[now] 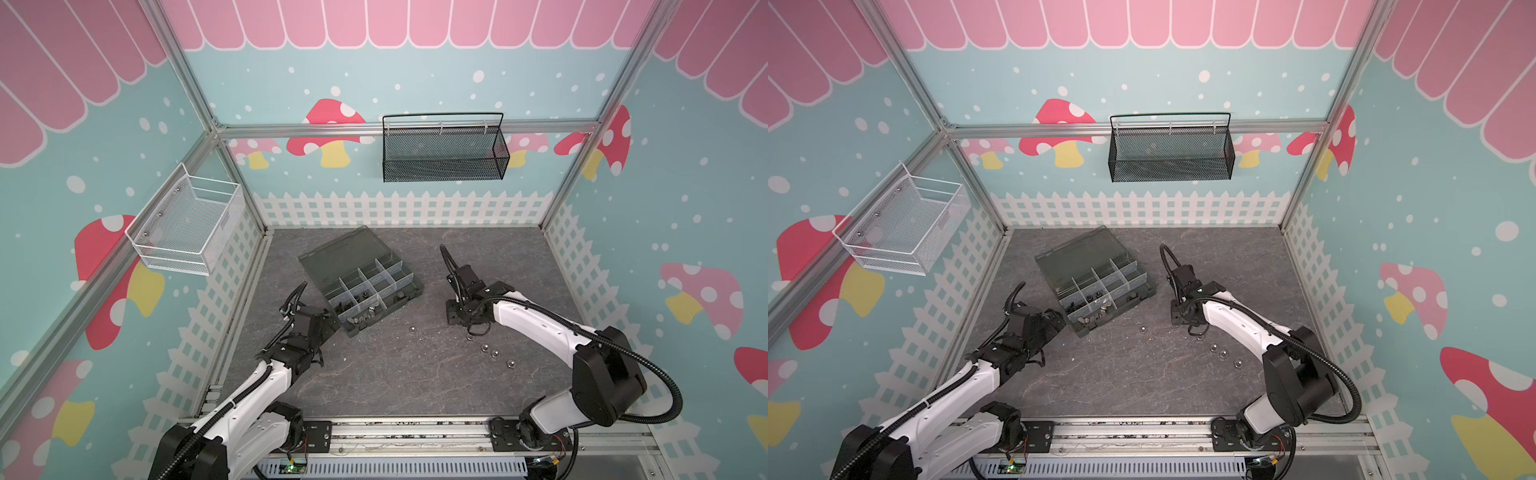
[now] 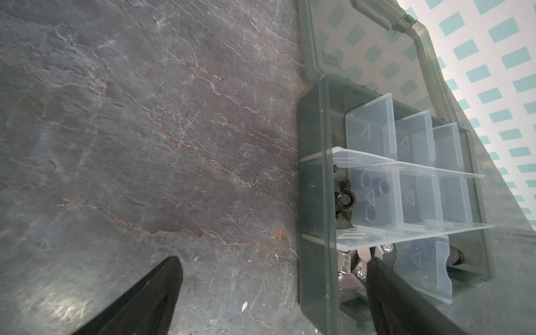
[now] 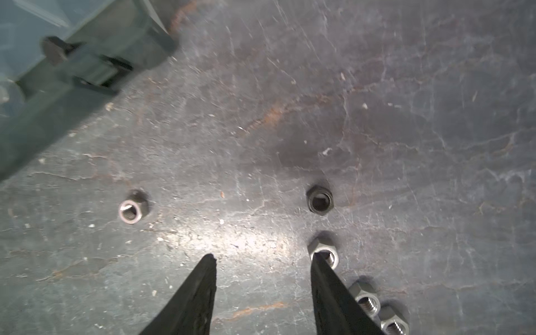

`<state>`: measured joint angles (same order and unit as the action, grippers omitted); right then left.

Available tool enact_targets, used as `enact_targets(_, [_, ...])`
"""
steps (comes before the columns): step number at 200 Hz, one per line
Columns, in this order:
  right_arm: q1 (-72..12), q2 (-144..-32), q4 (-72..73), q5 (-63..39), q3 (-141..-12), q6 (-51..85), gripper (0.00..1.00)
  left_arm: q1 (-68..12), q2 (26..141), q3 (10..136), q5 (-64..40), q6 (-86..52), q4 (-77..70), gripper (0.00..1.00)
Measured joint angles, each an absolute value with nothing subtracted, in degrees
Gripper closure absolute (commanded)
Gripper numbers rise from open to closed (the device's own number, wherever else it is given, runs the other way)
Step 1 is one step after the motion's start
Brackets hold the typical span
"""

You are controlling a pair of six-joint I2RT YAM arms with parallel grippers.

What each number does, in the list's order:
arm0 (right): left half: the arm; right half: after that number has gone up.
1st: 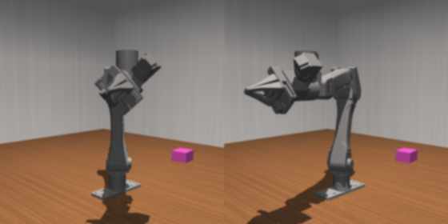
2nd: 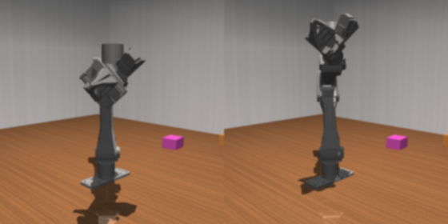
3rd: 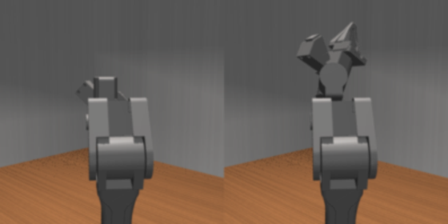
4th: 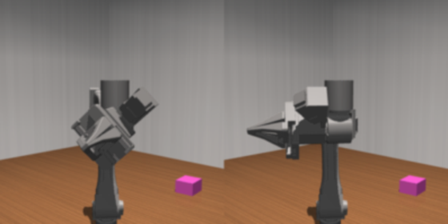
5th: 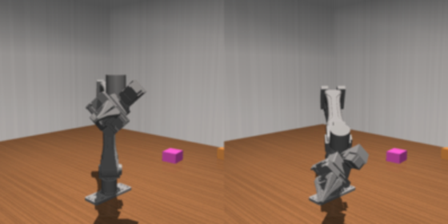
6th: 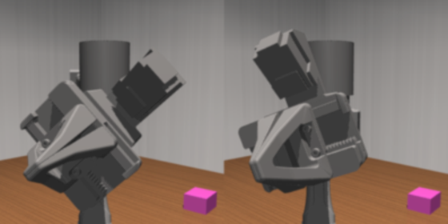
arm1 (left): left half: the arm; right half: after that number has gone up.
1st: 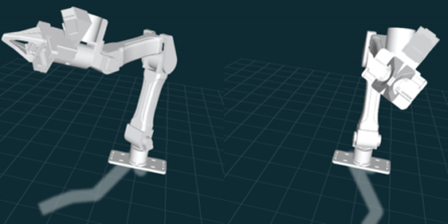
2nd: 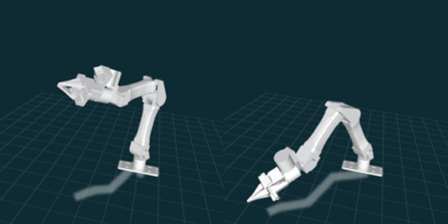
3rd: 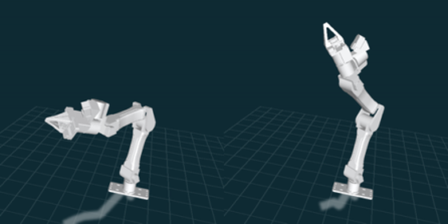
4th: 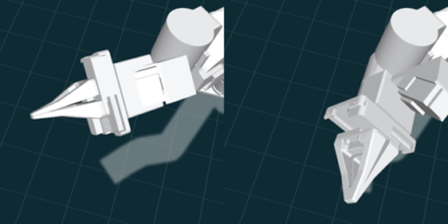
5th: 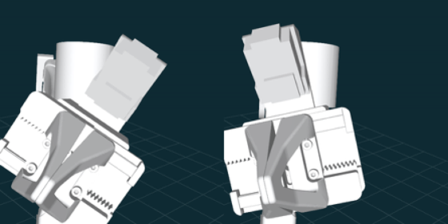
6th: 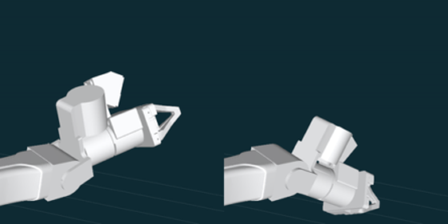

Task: Sort the screws and nuts into containers
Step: Pick up the nut from the center of the table.

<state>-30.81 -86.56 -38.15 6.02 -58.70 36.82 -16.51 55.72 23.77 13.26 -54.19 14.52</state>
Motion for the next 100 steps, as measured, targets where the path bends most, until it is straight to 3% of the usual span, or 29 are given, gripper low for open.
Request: enact_targets(100, [-23.53, -90.67, -34.33, 2.28, -55.22, 33.47, 0.53, -16.51, 55.72, 23.77, 13.26, -54.19, 14.5, 0.0])
